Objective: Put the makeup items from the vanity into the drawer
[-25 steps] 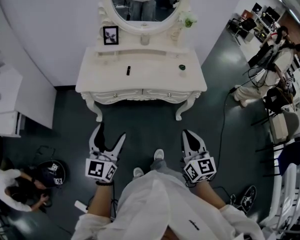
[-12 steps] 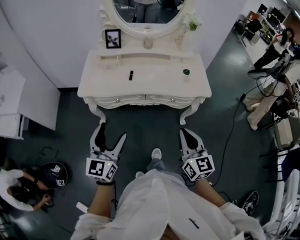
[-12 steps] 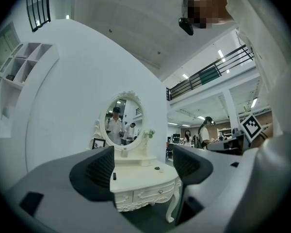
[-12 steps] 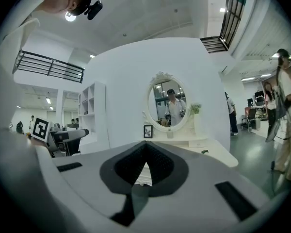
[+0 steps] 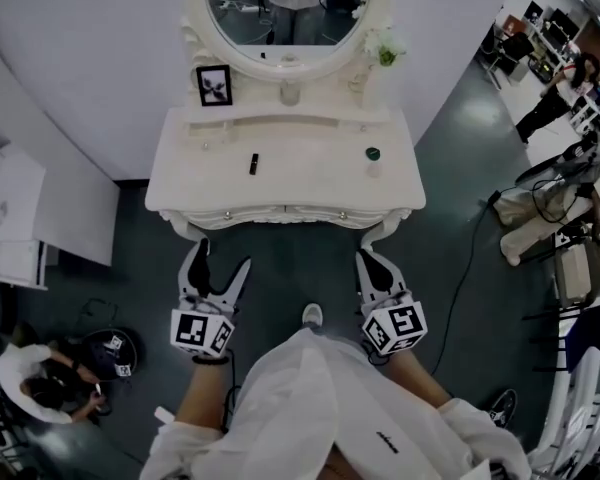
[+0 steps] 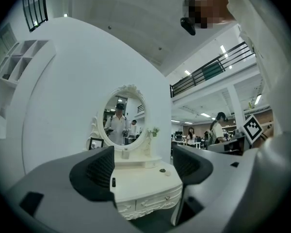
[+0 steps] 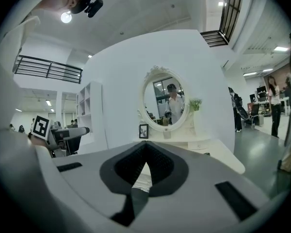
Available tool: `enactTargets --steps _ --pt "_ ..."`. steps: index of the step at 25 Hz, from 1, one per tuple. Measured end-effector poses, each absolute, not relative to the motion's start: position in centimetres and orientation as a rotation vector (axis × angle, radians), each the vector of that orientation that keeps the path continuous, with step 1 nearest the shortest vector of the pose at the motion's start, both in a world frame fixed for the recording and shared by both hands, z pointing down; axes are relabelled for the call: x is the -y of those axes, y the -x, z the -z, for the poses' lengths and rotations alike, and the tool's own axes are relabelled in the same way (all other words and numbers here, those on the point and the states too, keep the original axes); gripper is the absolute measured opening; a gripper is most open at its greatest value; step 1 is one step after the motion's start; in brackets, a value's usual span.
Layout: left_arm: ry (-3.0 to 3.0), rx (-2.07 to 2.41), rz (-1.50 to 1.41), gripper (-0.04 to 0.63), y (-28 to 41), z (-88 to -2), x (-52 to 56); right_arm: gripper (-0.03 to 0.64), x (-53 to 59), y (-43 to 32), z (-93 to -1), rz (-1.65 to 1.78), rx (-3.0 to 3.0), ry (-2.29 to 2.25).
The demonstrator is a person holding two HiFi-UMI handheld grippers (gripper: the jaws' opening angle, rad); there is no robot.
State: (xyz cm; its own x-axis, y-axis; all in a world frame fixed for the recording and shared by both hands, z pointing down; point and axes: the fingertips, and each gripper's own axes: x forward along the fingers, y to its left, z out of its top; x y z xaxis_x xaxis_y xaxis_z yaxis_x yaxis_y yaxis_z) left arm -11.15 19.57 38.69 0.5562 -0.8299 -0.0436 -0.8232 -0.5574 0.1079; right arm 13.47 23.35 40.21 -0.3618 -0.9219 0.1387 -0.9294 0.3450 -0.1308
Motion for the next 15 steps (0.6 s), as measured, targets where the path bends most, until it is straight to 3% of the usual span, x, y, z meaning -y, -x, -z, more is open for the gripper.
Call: enactTargets --steps 15 --pt "-2.678 1.492 0.11 0.36 4.2 -38.3 -11.6 0.018 -15.4 -18.7 -41.1 -0.326 2.606 -1.635"
